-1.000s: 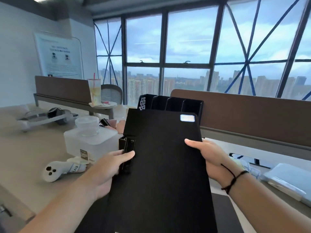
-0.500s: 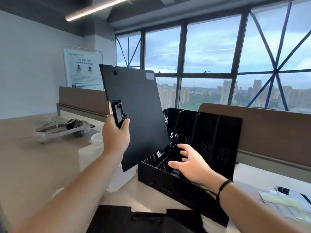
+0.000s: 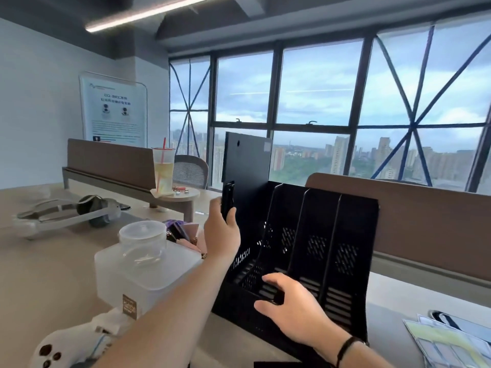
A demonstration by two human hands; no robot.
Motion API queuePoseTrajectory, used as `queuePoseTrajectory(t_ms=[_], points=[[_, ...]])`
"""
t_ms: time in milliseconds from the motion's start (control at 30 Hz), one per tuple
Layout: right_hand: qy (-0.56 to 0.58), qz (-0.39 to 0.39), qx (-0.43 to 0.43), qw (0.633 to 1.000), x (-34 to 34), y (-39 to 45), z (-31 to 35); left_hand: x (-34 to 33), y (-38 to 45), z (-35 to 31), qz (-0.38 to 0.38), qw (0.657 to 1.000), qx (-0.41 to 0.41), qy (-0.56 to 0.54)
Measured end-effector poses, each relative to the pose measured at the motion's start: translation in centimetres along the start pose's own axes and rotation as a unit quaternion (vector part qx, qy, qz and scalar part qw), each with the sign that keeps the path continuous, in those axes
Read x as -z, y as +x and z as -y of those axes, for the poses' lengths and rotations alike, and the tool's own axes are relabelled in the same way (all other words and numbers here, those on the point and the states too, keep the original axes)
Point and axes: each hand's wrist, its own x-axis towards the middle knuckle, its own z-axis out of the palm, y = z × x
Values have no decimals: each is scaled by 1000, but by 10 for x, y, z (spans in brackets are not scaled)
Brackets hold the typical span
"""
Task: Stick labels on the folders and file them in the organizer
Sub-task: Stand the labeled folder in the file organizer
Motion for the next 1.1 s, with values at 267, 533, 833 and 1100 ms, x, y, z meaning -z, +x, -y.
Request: queuePoseTrajectory(t_ms=[267,533,833,1100], points=[[-63,-32,25,997,-4,-10,3,1,-14,31,18,999,42,5],[-111,-31,63,991,-5,-15,-2,20,-27,36,91,990,90,66],[-101,-6,87,991,24,-59,-11,62,-89,-12,138,986,7,93],[-100,-37,53,993,80,-143,-44,95,-180,-56,435,891,-61,116]])
